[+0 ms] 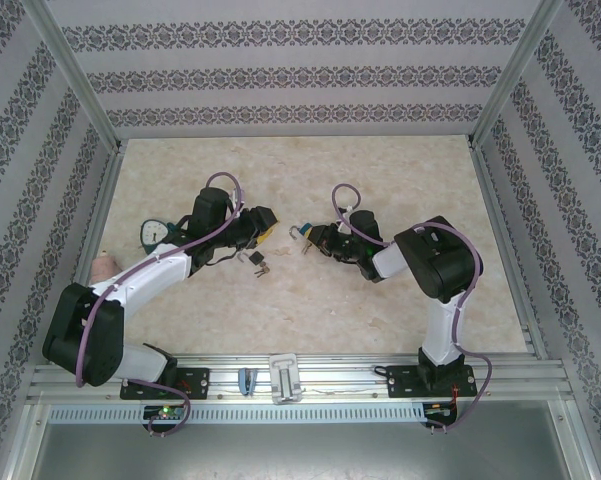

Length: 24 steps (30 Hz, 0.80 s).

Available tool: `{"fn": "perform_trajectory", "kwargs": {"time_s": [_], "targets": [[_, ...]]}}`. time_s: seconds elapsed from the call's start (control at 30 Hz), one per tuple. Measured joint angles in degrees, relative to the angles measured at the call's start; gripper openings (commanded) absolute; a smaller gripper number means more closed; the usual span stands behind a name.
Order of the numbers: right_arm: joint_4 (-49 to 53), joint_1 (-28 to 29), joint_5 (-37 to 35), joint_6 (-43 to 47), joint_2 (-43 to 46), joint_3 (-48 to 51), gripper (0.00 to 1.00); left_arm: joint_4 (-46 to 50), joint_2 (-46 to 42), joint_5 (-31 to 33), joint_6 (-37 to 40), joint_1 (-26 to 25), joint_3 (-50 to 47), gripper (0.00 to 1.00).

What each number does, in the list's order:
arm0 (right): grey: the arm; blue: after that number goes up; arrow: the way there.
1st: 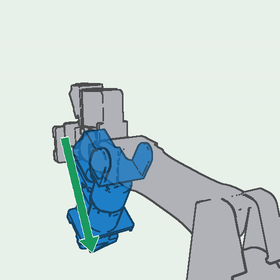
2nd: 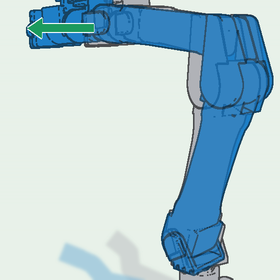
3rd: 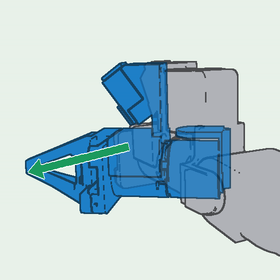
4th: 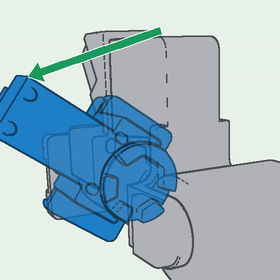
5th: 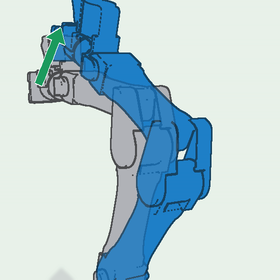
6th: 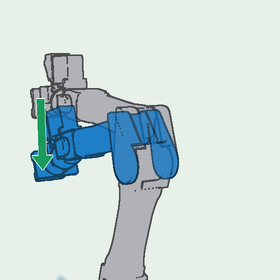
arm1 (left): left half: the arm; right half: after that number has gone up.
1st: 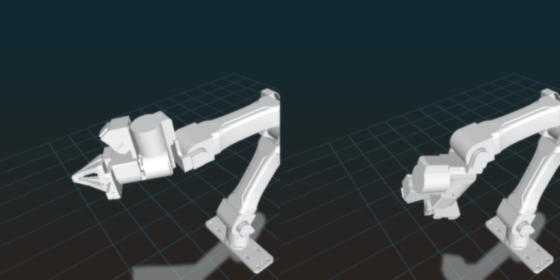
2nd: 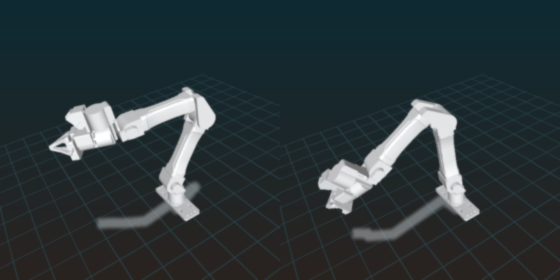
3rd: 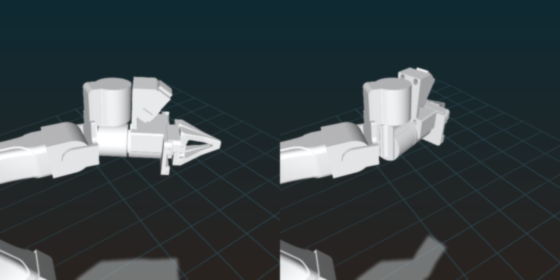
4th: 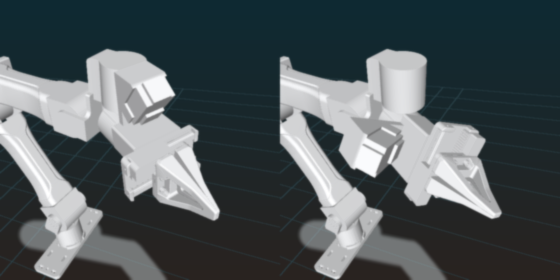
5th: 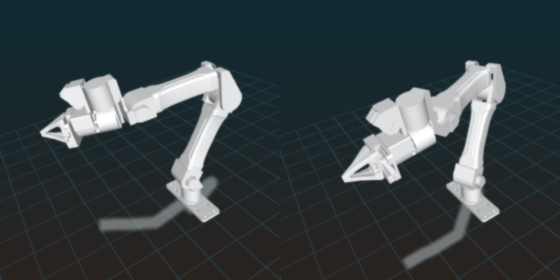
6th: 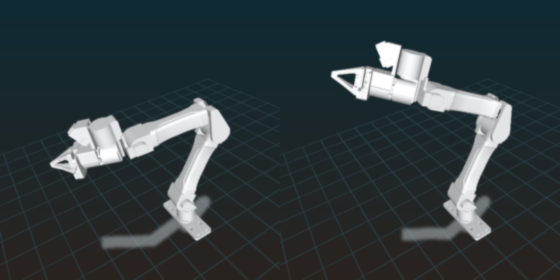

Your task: Unlock with the key

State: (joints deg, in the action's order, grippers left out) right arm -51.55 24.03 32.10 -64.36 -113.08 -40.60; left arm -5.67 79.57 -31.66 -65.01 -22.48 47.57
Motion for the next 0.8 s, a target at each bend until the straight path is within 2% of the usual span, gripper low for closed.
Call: {"fn": "perform_trajectory", "kwargs": {"time_s": [0.3, 0.5, 0.6, 0.8], "targets": [[7.2, -1.2, -0.4, -1.0, 1.2, -0.9, 0.30, -1.3, 0.6, 0.0, -1.1, 0.0, -1.0, 0.42], [23.3, -2.8, -1.8, 3.1, 7.7, -1.4, 0.38, -1.6, 0.6, 0.0, -1.3, 0.0, -1.6, 0.43], [32.7, -4.2, -3.2, 7.0, 11.8, -1.9, 0.39, -1.6, 0.6, 0.3, -1.3, 0.1, -2.1, 0.43], [47.5, -6.6, -7.5, 15.4, 21.9, -1.9, 0.44, -0.2, 0.1, 1.6, -0.7, 0.4, -2.2, 0.49]]}}
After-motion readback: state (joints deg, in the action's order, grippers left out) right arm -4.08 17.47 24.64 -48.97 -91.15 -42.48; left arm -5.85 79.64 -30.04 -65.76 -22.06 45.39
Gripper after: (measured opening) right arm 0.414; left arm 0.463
